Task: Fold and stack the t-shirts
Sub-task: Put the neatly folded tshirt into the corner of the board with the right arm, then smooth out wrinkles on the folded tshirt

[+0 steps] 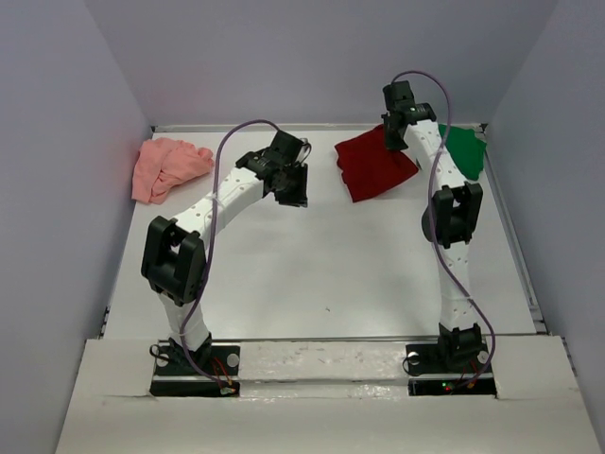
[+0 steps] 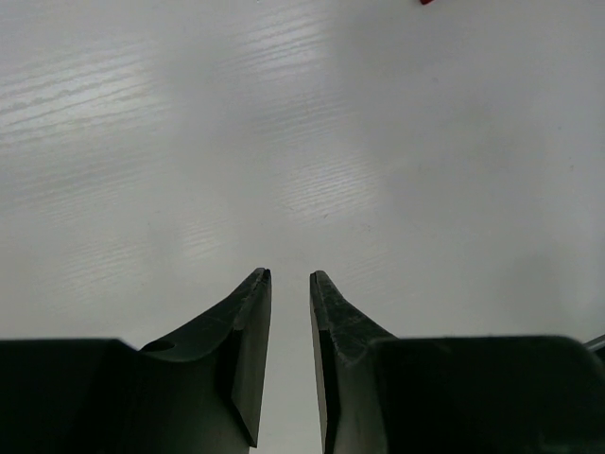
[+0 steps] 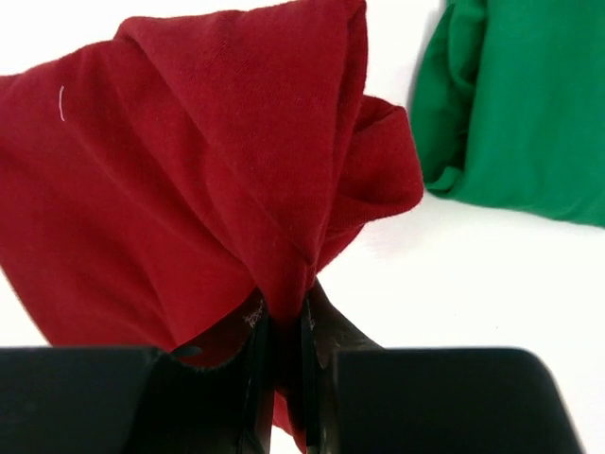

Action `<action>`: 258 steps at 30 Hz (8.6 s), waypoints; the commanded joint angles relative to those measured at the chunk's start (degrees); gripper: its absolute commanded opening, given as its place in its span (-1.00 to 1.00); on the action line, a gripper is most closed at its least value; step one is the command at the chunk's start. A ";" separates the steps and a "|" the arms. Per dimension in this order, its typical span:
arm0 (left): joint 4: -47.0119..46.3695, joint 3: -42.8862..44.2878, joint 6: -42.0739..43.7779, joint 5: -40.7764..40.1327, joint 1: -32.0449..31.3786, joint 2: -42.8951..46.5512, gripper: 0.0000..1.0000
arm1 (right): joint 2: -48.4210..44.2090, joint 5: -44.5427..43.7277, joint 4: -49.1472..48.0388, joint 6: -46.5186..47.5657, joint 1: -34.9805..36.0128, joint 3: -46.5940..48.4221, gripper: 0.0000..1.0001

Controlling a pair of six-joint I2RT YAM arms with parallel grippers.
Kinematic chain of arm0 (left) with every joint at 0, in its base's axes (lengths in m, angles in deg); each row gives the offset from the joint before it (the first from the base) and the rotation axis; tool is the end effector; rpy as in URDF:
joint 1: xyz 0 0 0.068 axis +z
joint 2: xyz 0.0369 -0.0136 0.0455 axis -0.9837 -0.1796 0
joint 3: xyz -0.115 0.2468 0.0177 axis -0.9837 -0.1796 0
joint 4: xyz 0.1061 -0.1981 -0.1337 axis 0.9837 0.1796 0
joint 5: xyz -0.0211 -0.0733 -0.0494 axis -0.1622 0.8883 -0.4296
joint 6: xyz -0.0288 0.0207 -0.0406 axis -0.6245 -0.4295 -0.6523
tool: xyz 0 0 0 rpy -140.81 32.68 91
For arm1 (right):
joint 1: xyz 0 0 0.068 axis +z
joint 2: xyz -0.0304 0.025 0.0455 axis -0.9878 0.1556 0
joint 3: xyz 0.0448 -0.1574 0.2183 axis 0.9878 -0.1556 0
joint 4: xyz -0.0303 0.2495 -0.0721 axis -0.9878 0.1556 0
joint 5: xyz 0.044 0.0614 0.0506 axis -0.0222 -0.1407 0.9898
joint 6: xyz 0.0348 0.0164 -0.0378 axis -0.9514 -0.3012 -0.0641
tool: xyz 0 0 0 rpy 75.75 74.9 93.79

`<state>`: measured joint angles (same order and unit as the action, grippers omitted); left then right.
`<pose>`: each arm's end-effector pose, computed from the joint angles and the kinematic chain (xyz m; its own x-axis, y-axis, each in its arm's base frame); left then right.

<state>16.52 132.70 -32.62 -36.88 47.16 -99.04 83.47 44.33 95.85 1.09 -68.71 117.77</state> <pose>0.3392 -0.2212 0.2977 -0.7996 0.0738 -0.5960 0.3291 0.8839 -0.3322 0.5149 0.1008 0.2761 -0.7807 -0.0655 -0.6215 0.0722 0.9784 -0.1937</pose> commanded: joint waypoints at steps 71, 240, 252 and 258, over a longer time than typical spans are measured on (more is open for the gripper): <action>-6.66 -10.89 -2.81 4.38 -9.26 4.72 -0.32 | -1.95 -15.45 -20.47 11.51 -10.31 8.09 -1.00; -2.27 1.77 -0.44 -2.39 5.77 6.57 -1.00 | -34.29 22.81 -7.46 -10.55 -8.30 -34.53 -1.00; -3.14 -4.56 -2.81 0.06 7.00 12.80 -1.00 | -18.93 26.65 -8.43 -15.47 -10.58 -21.20 -1.00; -5.33 -7.98 -1.40 1.30 6.91 14.03 -1.00 | -9.26 18.33 -7.81 -5.65 -9.97 -8.89 -1.00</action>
<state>13.78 127.17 -35.18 -37.42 54.24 -87.90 71.85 68.33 88.62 -11.21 -79.77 102.17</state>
